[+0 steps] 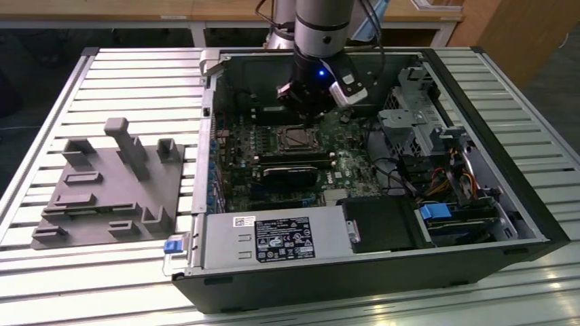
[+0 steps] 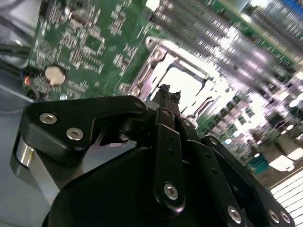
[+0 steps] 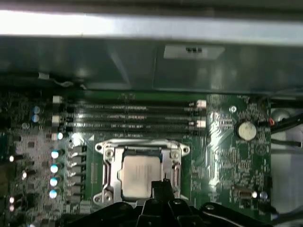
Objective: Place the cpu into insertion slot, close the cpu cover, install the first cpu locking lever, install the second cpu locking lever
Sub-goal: 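Install the second cpu locking lever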
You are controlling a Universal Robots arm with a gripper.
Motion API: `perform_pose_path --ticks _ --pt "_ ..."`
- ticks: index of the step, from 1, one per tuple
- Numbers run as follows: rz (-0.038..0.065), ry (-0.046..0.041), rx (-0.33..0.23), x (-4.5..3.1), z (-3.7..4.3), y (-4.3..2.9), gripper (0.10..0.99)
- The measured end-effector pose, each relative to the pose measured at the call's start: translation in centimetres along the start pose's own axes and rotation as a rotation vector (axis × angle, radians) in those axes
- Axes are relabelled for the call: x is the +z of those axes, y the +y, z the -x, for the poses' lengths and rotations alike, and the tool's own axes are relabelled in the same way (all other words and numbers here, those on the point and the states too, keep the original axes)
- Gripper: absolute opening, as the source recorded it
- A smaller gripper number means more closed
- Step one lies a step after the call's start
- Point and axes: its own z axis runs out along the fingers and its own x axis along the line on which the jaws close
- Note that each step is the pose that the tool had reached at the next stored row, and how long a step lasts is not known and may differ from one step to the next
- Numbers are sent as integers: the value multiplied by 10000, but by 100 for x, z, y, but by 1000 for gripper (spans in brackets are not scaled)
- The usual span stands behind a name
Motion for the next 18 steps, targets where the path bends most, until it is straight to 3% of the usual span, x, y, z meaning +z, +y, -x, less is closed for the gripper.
perform_pose_path --ticks 4,8,12,18 --pt "8 -1 -1 -6 -1 -100 106" --pt "230 -2 4 -10 -1 -184 106" --pt "358 -3 6 -13 -2 -247 106" --pt "376 -2 6 -13 -4 -288 106"
